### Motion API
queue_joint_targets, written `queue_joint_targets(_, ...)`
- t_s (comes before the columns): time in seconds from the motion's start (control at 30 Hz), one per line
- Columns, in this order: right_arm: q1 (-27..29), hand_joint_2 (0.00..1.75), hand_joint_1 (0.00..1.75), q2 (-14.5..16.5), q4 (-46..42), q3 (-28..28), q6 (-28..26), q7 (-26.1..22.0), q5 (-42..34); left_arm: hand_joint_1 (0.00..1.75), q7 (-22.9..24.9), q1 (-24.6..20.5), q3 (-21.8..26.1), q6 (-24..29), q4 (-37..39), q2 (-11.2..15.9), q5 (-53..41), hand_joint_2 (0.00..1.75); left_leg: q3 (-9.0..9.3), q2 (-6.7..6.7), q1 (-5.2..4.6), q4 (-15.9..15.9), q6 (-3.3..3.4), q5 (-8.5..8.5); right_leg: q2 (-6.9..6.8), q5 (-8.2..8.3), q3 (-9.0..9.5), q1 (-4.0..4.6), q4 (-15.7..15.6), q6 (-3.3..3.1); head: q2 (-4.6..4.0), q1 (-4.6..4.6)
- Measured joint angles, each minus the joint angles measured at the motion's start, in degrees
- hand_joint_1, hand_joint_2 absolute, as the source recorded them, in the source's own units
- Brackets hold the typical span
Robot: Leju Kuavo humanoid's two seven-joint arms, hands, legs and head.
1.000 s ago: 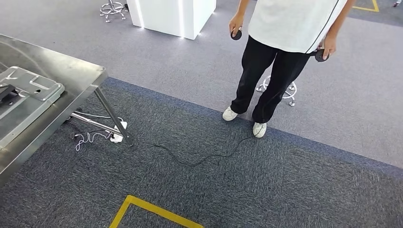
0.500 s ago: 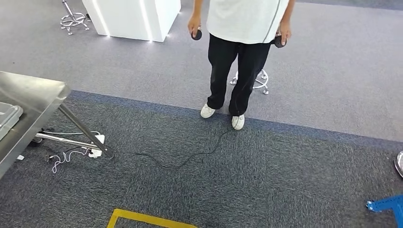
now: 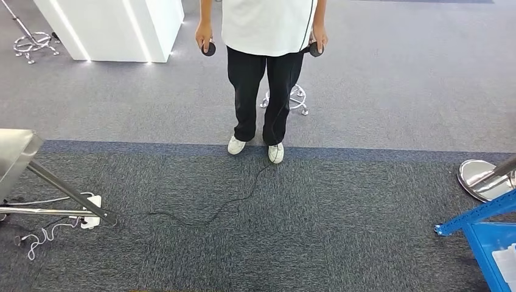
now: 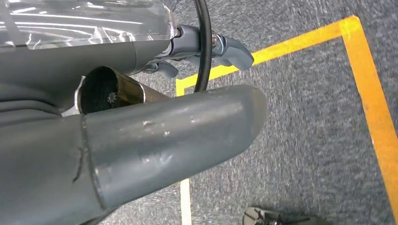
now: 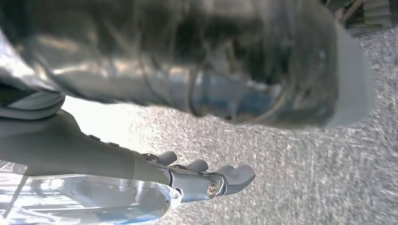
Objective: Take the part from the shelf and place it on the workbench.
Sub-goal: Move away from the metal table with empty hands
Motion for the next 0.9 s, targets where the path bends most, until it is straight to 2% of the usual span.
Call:
queue_joint_targets(0.07,-0.1,0.0,0.0,-0.1,0.0,0.0,-0.1,0.1,0.2,0.0,-0.1,0.1,0.1,0.2,0.0,0.0,0.3,0.0,0.11,1.51,-0.09,-0.5,0.54,0.3,-3.35,-3.23,-2.67,0.14,5.5,0.24,0.0,0.15)
queue_joint_targets(0.1,-0.2,0.0,0.0,-0.1,0.0,0.0,-0.2,0.1,0.3,0.0,-0.1,0.2,0.2,0.2,0.1,0.0,0.4,0.0,0.07,2.29,-0.18,-0.5,0.65,0.28,-4.29,-5.03,-4.53,0.07,9.2,0.4,0.0,0.22)
queue_joint_targets(0.13,-0.2,0.0,0.0,-0.1,0.0,0.0,-0.3,0.1,0.4,0.0,-0.1,0.2,0.2,0.3,0.1,0.0,0.4,0.0,0.03,3.12,-0.26,-0.5,0.69,0.22,-4.72,-6.12,-6.02,-0.08,12.3,0.58,0.0,0.22)
queue_joint_targets(0.17,-0.2,0.0,0.0,-0.2,0.1,0.0,-0.4,0.1,0.5,0.0,-0.1,0.3,0.3,0.3,0.2,0.0,0.5,0.0,0.06,3.92,-0.31,-0.4,0.67,0.12,-4.99,-6.21,-6.66,-0.24,13.7,0.74,0.0,0.22)
queue_joint_targets(0.2,-0.2,0.0,0.0,-0.3,0.1,0.0,-0.4,0.1,0.5,0.0,-0.1,0.3,0.3,0.3,0.2,0.0,0.5,0.0,0.13,4.66,-0.32,-0.4,0.6,0.0,-5.25,-5.25,-6.18,-0.42,12.9,0.88,0.0,0.22)
queue_joint_targets(0.23,-0.1,0.0,0.0,-0.4,0.1,-0.1,-0.5,0.0,0.6,0.0,-0.1,0.2,0.3,0.4,0.2,0.0,0.6,0.0,0.28,5.32,-0.3,-0.4,0.45,-0.16,-5.79,-3.43,-4.47,-0.57,9.8,0.97,0.0,0.22)
queue_joint_targets(0.3,-0.1,0.0,0.0,-0.7,0.1,-0.3,-0.6,-0.1,0.6,0.0,0.0,0.2,0.3,0.4,0.3,0.0,0.6,0.0,0.64,6.48,-0.43,-0.2,-0.12,-0.62,-8.26,-0.41,-0.28,-0.58,1.9,0.84,0.0,0.21)
queue_joint_targets(0.33,-0.2,0.0,0.0,-0.7,0.1,-0.3,-0.6,-0.1,0.6,0.0,0.1,0.2,0.3,0.4,0.3,0.0,0.6,0.0,0.82,6.95,-0.52,-0.2,-0.49,-0.87,-9.17,0.28,1.08,-0.43,-0.6,0.58,0.0,0.2)
queue_joint_targets(0.37,-0.3,0.0,0.0,-0.7,0.1,-0.4,-0.6,-0.2,0.6,0.0,0.2,0.2,0.3,0.4,0.3,0.0,0.6,0.0,1.0,7.38,-0.62,-0.2,-0.86,-1.08,-9.67,0.32,1.57,-0.23,-1.6,0.29,0.0,0.18)
queue_joint_targets(0.43,-0.2,0.0,0.0,-0.8,0.1,-0.5,-0.7,-0.2,0.7,0.0,0.3,0.1,0.3,0.4,0.3,0.0,0.6,0.0,1.59,8.3,-0.58,-0.4,-1.53,-1.32,-8.61,0.32,1.59,0.04,-1.7,-0.39,0.0,0.16)
queue_joint_targets(0.47,-0.2,0.0,0.0,-0.8,0.1,-0.6,-0.7,-0.2,0.7,0.0,0.4,0.0,0.3,0.4,0.3,0.0,0.6,0.0,1.78,7.98,-0.43,-0.1,-1.86,-1.63,-8.01,0.44,1.68,-0.02,-2.0,-0.73,0.0,0.15)
queue_joint_targets(0.5,-0.2,0.0,0.0,-0.8,0.1,-0.6,-0.7,-0.2,0.8,0.0,0.3,0.0,0.3,0.5,0.3,0.0,0.6,0.0,1.56,6.89,-0.28,0.8,-2.12,-2.41,-7.4,0.59,1.78,-0.11,-2.2,-1.16,0.0,0.13)
queue_joint_targets(0.53,-0.2,0.0,0.0,-0.8,0.1,-0.7,-0.7,-0.1,0.8,0.0,0.2,0.0,0.3,0.5,0.3,0.0,0.7,0.0,0.68,5.36,-0.15,2.8,-2.31,-3.81,-6.81,0.74,1.87,-0.26,-2.4,-1.54,0.0,0.1)
queue_joint_targets(0.57,-0.3,0.0,0.0,-0.8,0.1,-0.8,-0.7,-0.1,0.9,0.0,0.1,0.0,0.3,0.5,0.3,0.0,0.8,0.0,-0.82,3.64,-0.05,6.1,-2.42,-5.65,-6.23,0.82,1.88,-0.28,-2.5,-1.85,0.0,0.08)
queue_joint_targets(0.6,-0.4,0.0,0.0,-0.9,0.1,-0.9,-0.7,0.0,0.9,0.0,0.0,0.1,0.3,0.5,0.3,0.1,1.0,0.0,-2.78,2.61,-0.04,10.0,-2.45,-7.59,-5.57,0.83,1.83,-0.21,-2.5,-2.09,0.0,0.07)
queue_joint_targets(0.63,-0.4,0.0,0.0,-0.9,0.1,-0.9,-0.7,0.0,1.0,0.0,-0.1,0.2,0.3,0.5,0.3,0.1,1.1,0.0,-4.66,2.23,-0.04,13.7,-2.46,-8.94,-4.8,0.81,1.79,-0.11,-2.4,-2.21,0.0,0.07)
queue_joint_targets(0.67,-0.4,0.0,0.0,-0.9,0.1,-1.0,-0.7,0.1,1.0,0.0,-0.1,0.3,0.3,0.5,0.4,0.1,1.2,0.0,-5.96,2.12,-0.04,16.0,-2.42,-9.26,-3.94,0.78,1.79,0.0,-2.3,-2.28,0.0,0.07)
queue_joint_targets(0.7,-0.4,0.0,0.0,-0.9,0.1,-1.0,-0.7,0.1,1.0,0.0,-0.1,0.4,0.3,0.5,0.4,0.1,1.3,0.0,-6.34,2.07,-0.04,16.2,-2.33,-8.4,-3.05,0.74,1.81,0.06,-2.2,-2.29,0.0,0.07)
queue_joint_targets(0.73,-0.3,0.0,0.0,-0.9,0.1,-1.1,-0.7,0.1,1.0,0.0,-0.1,0.4,0.3,0.5,0.4,0.1,1.3,0.0,-5.7,1.9,-0.04,14.2,-2.19,-6.49,-2.16,0.68,1.86,0.1,-2.1,-2.25,0.0,0.06)
queue_joint_targets(0.77,-0.3,0.0,0.0,-0.9,0.1,-1.2,-0.6,0.1,1.0,0.0,-0.1,0.4,0.3,0.5,0.4,0.2,1.3,0.0,-4.32,1.36,-0.03,10.7,-2.0,-4.06,-1.32,0.6,1.91,0.09,-2.0,-2.17,0.0,0.06)
queue_joint_targets(0.8,-0.3,0.0,0.0,-0.9,0.1,-1.3,-0.6,0.2,1.0,0.0,-0.1,0.4,0.3,0.5,0.4,0.2,1.3,0.0,-2.81,0.19,-0.04,6.8,-1.76,-2.16,-0.55,0.48,1.87,0.15,-1.7,-1.99,0.0,0.07)
queue_joint_targets(0.83,-0.3,0.0,0.0,-0.9,0.1,-1.3,-0.6,0.2,1.0,0.0,-0.1,0.3,0.3,0.5,0.4,0.2,1.3,0.0,-1.62,-0.87,-0.03,3.7,-1.58,-0.94,0.19,0.41,1.72,0.15,-1.5,-1.72,0.0,0.08)
queue_joint_targets(0.9,-0.2,0.0,0.0,-0.9,0.2,-1.5,-0.6,0.4,1.0,0.0,0.0,0.2,0.4,0.5,0.4,0.3,1.3,0.0,-0.7,-2.04,-0.21,1.2,-1.26,-0.58,1.36,0.46,1.29,0.01,-1.3,-1.0,0.0,0.08)
